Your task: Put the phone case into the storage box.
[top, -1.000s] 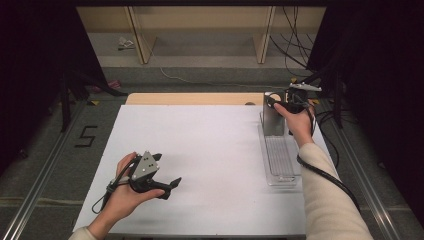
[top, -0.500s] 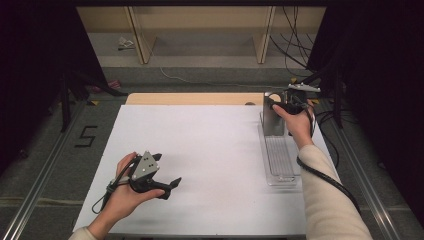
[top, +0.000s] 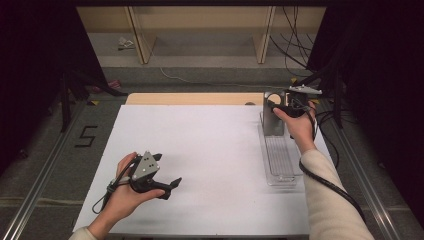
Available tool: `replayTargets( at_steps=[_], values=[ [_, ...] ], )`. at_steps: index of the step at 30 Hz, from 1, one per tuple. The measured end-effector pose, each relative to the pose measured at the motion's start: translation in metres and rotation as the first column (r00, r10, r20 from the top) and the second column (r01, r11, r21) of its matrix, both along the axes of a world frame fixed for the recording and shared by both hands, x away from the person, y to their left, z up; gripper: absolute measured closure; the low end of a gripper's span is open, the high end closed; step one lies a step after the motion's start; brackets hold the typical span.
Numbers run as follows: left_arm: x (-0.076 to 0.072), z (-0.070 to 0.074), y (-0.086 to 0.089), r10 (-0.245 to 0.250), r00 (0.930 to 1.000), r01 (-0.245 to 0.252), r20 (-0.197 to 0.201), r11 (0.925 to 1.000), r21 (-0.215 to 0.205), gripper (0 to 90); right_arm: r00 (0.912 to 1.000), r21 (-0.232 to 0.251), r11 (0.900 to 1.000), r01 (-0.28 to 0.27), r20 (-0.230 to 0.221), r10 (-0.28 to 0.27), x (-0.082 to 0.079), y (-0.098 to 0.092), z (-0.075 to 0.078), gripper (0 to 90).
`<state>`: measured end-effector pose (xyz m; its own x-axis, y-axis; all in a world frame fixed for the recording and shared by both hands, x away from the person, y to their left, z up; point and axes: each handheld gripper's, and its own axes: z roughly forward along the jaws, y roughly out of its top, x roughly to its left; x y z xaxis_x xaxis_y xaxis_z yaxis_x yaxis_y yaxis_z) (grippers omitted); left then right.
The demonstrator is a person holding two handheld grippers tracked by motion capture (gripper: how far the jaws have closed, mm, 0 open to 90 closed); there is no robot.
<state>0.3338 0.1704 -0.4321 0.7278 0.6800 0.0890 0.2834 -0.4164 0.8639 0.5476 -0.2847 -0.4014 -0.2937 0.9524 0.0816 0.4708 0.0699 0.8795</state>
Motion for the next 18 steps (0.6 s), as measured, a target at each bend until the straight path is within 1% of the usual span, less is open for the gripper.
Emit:
replayTargets(
  at_steps=[8, 15, 18],
  values=[
    [0.0, 0.0, 0.0, 0.002, 1.0, -0.002, -0.001, 1.0, -0.001, 2.5, 0.9998, -0.006, 1.0, -0.022, 0.003, 0.022, -0.009, 0.003, 0.002, 16.1],
    [0.0, 0.0, 0.001, 0.004, 1.0, -0.004, 0.0, 1.0, -0.001, 2.5, 0.9988, 0.013, 0.999, -0.049, -0.002, 0.049, -0.019, 0.003, 0.005, 16.1],
    [0.0, 0.0, 0.001, 0.005, 1.0, -0.005, 0.0, 1.0, -0.001, 2.5, 0.9984, 0.019, 0.998, -0.056, 0.005, 0.056, -0.024, 0.002, 0.006, 16.1]
  ],
)
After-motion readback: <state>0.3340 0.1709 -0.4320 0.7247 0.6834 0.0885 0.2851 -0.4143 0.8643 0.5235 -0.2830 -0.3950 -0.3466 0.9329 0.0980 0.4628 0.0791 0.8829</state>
